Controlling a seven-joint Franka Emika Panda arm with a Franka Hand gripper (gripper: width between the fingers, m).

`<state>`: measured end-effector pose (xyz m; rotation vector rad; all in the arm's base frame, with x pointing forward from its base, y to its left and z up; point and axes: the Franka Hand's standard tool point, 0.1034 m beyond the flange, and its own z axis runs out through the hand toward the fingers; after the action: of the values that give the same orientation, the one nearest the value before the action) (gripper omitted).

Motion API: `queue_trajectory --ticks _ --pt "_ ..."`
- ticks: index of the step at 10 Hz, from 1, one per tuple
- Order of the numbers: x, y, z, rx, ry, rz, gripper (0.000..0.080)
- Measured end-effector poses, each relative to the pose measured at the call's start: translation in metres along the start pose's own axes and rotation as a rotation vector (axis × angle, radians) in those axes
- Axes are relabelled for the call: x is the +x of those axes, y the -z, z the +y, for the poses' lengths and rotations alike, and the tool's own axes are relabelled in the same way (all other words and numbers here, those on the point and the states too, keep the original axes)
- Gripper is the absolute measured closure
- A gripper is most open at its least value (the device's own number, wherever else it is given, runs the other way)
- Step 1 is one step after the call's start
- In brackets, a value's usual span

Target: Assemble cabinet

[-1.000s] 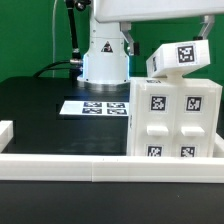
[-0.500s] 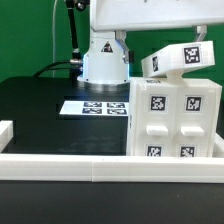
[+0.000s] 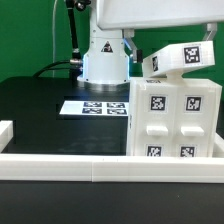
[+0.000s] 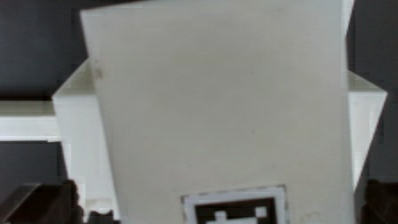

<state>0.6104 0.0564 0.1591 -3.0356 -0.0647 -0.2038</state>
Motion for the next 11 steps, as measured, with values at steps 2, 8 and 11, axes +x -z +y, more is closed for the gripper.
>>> queue_trajectory --ticks 2,8,11 --pt "-0.0006 -0.0006 -0.0007 0.001 0.000 -0.009 0.0002" --pt "-0.0003 0.0020 0.0011 0.005 -0.004 -0.027 0.0241" --pt "-0.0008 0.0016 0.0002 0.004 -0.190 -0.028 0.0242"
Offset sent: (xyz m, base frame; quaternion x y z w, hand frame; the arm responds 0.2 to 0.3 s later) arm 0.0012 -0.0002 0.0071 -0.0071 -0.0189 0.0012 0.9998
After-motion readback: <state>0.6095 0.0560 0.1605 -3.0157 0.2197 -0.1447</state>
